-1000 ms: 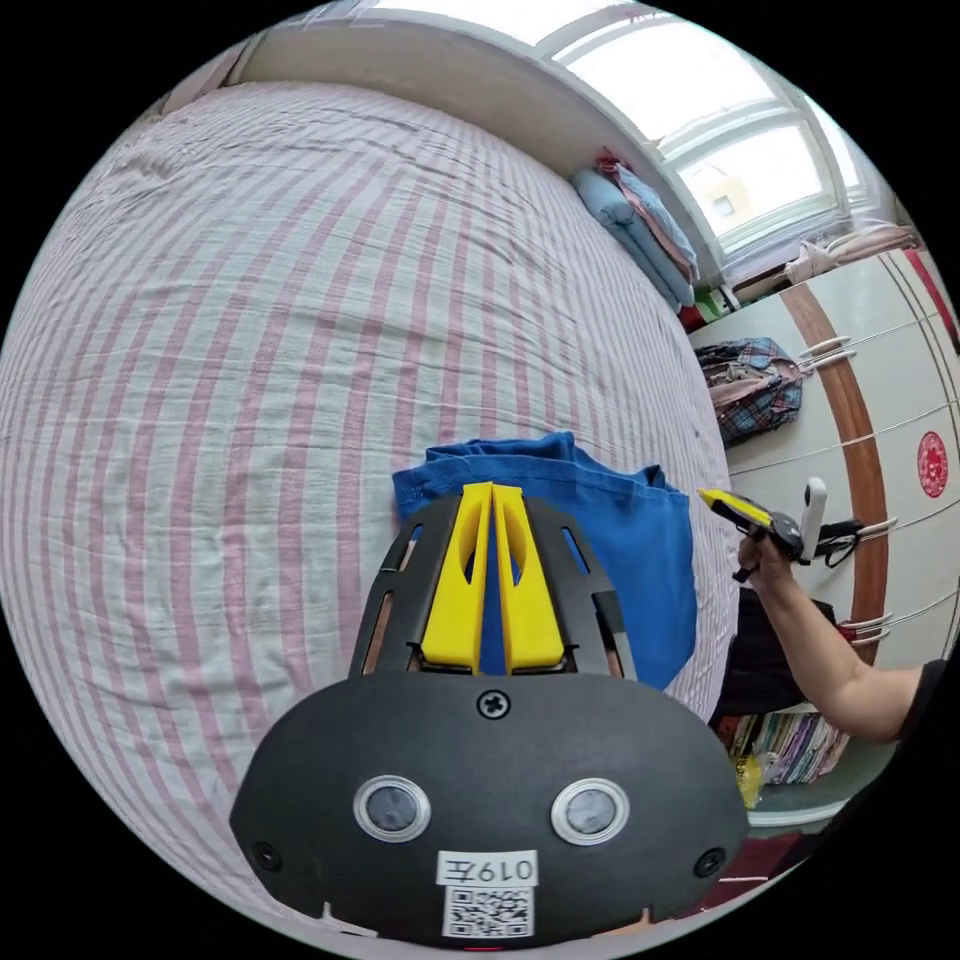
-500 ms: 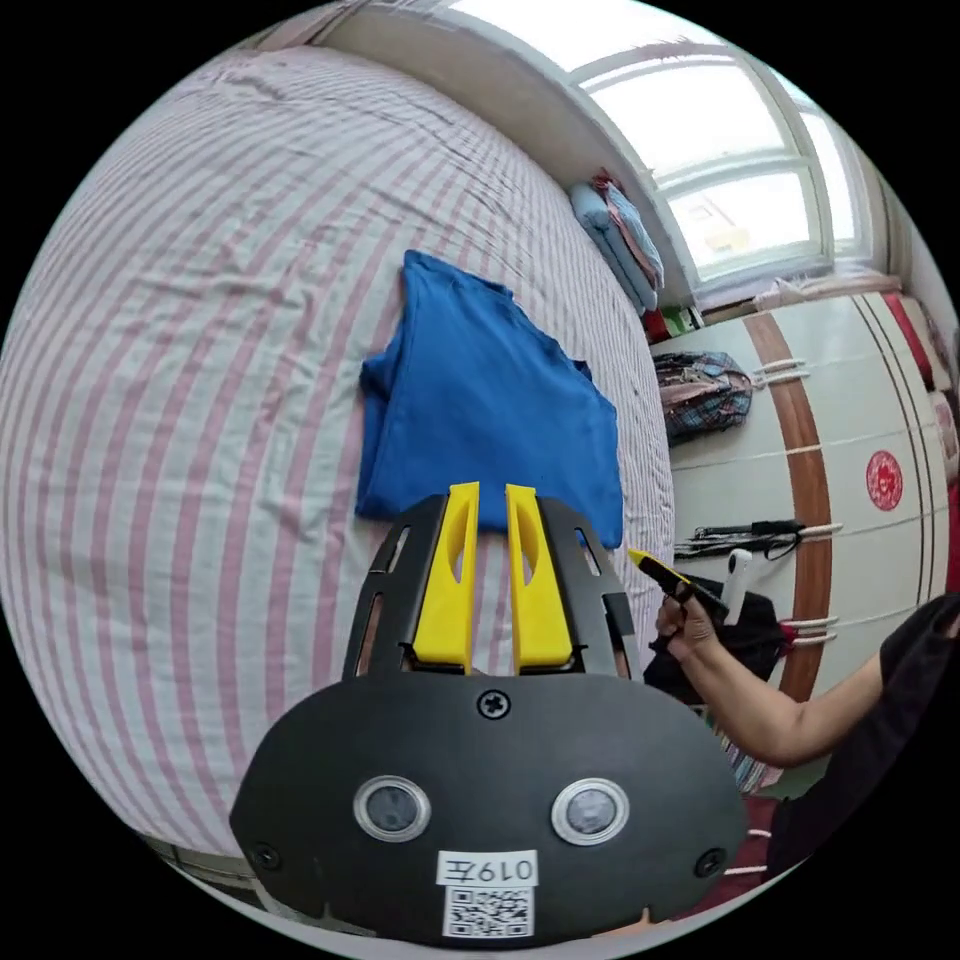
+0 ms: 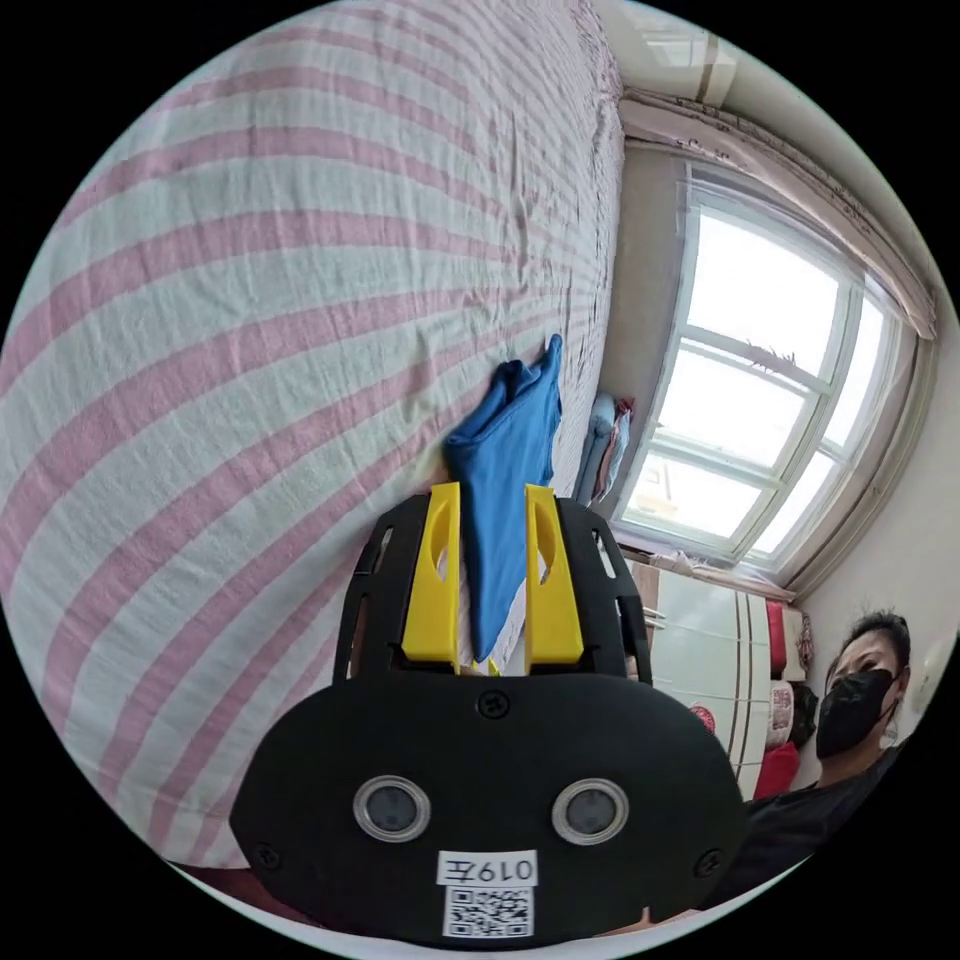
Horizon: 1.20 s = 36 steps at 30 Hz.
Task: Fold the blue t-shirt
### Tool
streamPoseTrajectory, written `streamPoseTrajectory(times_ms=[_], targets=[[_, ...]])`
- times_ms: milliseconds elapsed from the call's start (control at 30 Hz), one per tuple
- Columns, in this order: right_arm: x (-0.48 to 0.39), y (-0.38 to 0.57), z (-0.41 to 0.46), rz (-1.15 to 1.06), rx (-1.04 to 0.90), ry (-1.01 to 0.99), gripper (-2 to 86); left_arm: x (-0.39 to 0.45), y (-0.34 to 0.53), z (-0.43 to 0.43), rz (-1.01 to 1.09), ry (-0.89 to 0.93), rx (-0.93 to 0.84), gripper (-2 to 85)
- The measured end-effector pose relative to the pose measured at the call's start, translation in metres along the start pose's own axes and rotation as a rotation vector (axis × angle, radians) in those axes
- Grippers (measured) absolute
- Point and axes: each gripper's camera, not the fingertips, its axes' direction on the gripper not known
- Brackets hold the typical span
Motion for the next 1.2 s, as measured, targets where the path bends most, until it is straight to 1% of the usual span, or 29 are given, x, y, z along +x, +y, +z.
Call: streamPoseTrajectory(times_ms=[200, 267, 367, 567, 700, 767, 900, 1033, 1133, 1200], targets=[[0.027, -0.002, -0.033, -0.025, -0.014, 0.024, 7.8, -0.024, 0.003, -0.005, 0.012, -0.069, 0.030, 7.8], [0.035, -0.001, -0.044, -0.037, -0.026, 0.036, 7.8, -0.030, 0.005, -0.007, 0.018, -0.077, 0.009, 7.7], [0.054, 0.003, -0.063, -0.015, -0.013, 0.023, 7.9, -0.048, 0.006, -0.011, -0.007, -0.071, 0.032, 7.6], [0.095, 0.009, -0.084, 0.080, 0.073, -0.102, 7.6, -0.074, -0.006, 0.001, 0.016, -0.002, 0.045, 6.2], [0.121, 0.017, -0.096, 0.139, 0.125, -0.226, 7.7, -0.101, -0.009, 0.004, -0.019, 0.127, 0.074, 3.6], [0.126, 0.020, -0.102, 0.127, 0.125, -0.241, 8.3, -0.110, -0.008, 0.005, -0.030, 0.147, 0.086, 3.2], [0.139, 0.031, -0.123, 0.047, 0.060, -0.233, 9.7, -0.121, -0.006, 0.002, -0.008, 0.157, 0.075, 2.9], [0.160, 0.050, -0.148, 0.060, 0.068, -0.220, 8.5, -0.134, -0.004, -0.005, -0.005, 0.134, 0.052, 2.9], [0.169, 0.069, -0.162, 0.043, 0.030, -0.166, 7.9, -0.140, -0.002, -0.007, 0.005, 0.117, 0.046, 2.8], [0.179, 0.080, -0.168, 0.076, 0.065, -0.173, 8.1, -0.144, 0.000, -0.008, 0.011, 0.114, 0.044, 2.8]])
